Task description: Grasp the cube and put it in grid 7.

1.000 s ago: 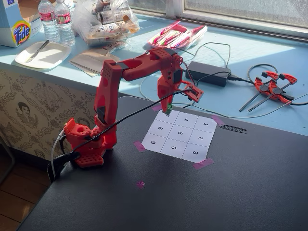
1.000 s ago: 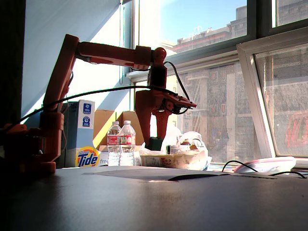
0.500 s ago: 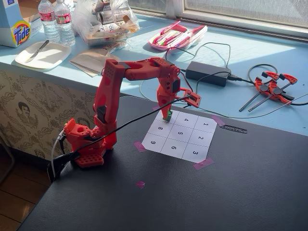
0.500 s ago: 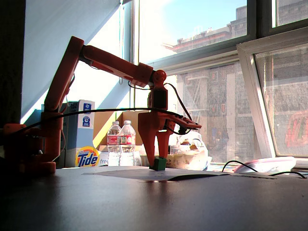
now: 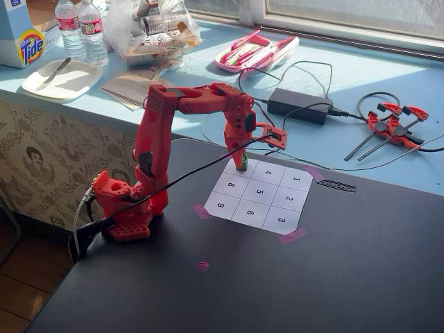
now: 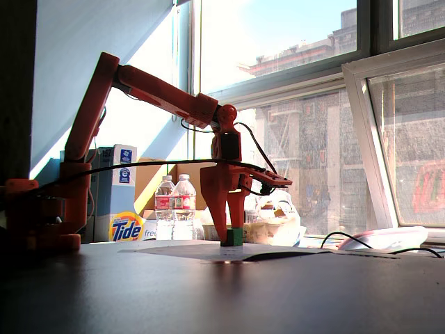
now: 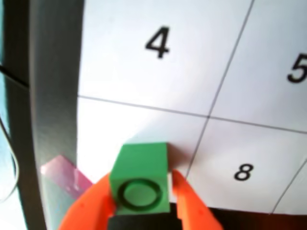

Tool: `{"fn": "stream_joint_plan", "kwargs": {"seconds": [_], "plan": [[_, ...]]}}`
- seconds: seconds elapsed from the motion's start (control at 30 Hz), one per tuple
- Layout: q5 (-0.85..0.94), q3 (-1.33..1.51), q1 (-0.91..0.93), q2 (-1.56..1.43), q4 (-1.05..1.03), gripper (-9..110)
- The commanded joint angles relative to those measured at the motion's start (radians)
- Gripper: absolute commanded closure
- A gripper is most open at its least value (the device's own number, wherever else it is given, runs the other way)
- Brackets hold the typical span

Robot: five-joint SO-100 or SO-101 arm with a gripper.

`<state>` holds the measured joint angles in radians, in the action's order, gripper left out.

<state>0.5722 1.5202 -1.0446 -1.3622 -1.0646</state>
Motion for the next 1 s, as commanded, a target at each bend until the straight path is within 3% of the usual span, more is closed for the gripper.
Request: {"fn": "stream_joint_plan", "kwargs": {"seconds": [0.0,0.2,0.4,0.5,0.73,0.97], "plan": [[0.009,-0.063,0.011,-0.055,-0.071,73],[0.026,-0.199,0.032,-0.071,-0.241,64],[0.046,-0.354,0.101,-0.150,-0.383,63],[0.080,-0.350,0.192,-0.244,-0.393,69],[0.025,-0.069,0.525,-0.666,-0.190,100],[-0.268,0.250,0.850,-1.022,-0.094,101]]}}
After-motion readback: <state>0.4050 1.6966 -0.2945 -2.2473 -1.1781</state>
